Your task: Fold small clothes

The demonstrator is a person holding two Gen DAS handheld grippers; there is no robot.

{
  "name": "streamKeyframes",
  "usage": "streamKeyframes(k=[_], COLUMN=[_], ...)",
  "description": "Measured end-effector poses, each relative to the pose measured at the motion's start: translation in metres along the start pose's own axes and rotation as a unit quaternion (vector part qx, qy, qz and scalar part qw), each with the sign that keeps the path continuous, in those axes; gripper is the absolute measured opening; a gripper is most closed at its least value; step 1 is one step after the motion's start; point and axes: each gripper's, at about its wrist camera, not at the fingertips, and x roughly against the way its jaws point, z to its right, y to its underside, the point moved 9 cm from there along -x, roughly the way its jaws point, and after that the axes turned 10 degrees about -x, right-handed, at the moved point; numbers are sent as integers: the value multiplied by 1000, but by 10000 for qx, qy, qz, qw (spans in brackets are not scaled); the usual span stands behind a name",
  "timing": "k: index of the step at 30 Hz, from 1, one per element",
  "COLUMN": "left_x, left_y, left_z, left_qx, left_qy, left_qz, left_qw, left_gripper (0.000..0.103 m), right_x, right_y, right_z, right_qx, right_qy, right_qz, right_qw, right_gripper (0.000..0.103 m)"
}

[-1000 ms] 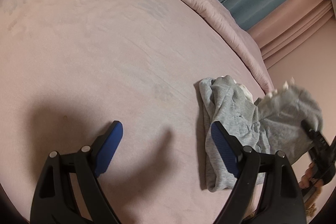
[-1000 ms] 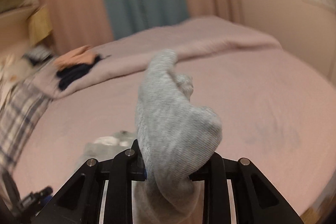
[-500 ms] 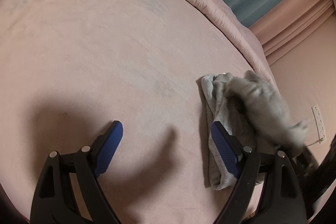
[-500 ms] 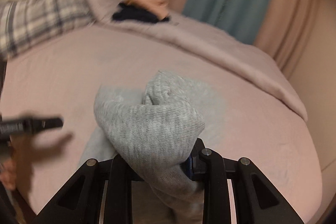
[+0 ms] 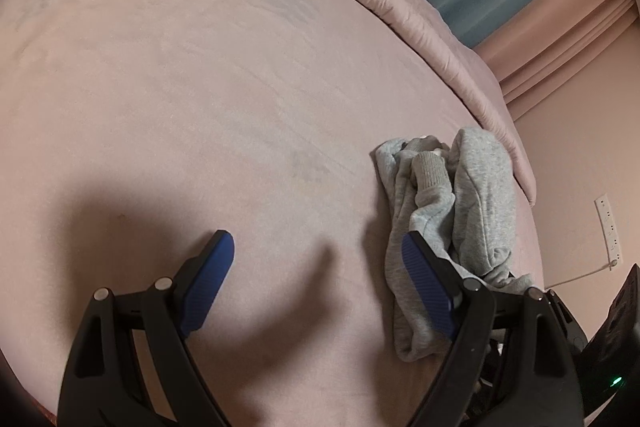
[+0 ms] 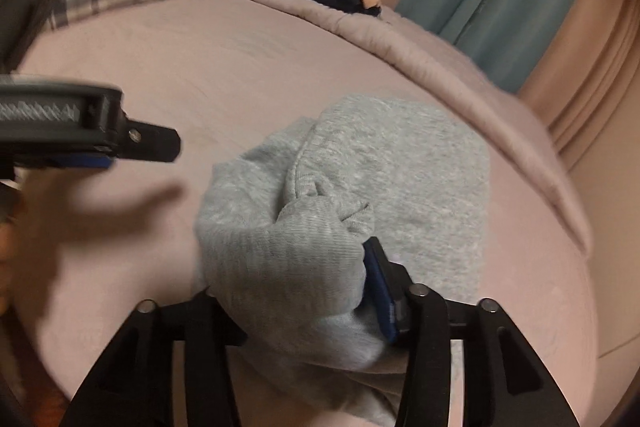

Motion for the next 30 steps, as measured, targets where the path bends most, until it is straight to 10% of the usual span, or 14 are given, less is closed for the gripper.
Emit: streamKeyframes(k=[6,12,22,30], left_x=[13,22,-36,-80], left_y=[-9,-17,13,29], left_z=[20,55,111,100], left_qx=[-148,-457,-993,-275], left_qy=[179,472,887,1242], left_qz=[131,134,-848,-1395], left_qw=[9996,9977,9875,9820], left_gripper=[96,102,102,103], right_x=[30,59,-1,-41], right_y=[-1,-8,23,52], right_z=[12,59,142,119], right_qx=[-556,-1903,-3918,-4030], right_qy=[-1159,-2208,-2623,-2941], right_qz=[-127,-57,-593,-1214], right_qw=[9916,9566,8799,8581], right_gripper=[76,93,98,98])
